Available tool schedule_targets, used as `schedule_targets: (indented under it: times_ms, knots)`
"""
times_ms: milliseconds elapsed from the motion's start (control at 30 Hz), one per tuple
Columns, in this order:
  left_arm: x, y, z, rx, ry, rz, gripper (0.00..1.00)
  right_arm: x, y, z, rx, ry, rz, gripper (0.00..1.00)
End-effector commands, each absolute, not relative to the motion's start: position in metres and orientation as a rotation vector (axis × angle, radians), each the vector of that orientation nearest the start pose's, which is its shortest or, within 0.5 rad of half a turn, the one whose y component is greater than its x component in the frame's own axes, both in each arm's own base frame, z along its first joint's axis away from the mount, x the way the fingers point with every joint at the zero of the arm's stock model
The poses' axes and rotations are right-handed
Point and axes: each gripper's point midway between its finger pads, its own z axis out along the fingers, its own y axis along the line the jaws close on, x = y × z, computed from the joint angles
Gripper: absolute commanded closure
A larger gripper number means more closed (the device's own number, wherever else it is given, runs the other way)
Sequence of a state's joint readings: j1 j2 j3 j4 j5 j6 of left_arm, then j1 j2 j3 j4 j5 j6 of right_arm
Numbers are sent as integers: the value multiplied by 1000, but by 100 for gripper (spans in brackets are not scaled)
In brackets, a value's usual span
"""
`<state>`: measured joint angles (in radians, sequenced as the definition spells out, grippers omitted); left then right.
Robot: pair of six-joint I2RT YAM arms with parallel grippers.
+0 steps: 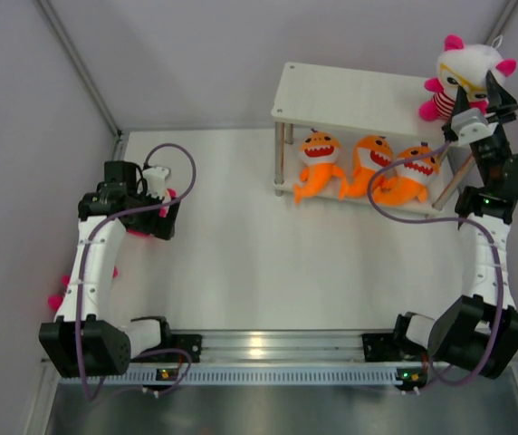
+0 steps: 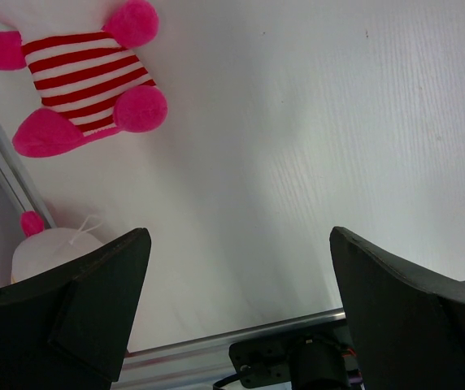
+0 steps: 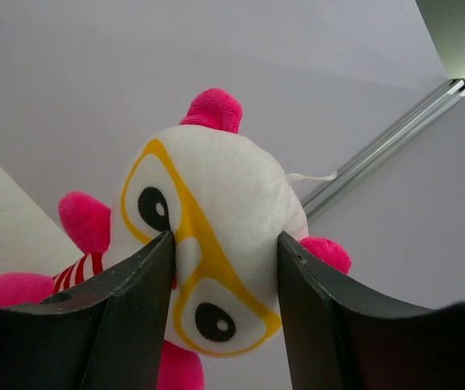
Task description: Place and organize the stuffed toys onto the shelf
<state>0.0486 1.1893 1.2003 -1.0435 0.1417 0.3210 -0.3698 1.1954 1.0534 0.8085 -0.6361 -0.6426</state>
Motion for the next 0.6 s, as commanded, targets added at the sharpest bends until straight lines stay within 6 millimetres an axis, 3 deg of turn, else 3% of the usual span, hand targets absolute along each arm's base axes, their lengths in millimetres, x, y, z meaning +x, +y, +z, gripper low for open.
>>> schedule_targets:
  times_ms: [0, 567]
  knots:
    - [269, -2, 198, 416, 2490, -50, 2, 364, -57, 522, -697, 728, -670, 48]
    - [268, -2, 195, 429, 2495, -51, 2, 359, -60, 533, -674, 715, -698, 30]
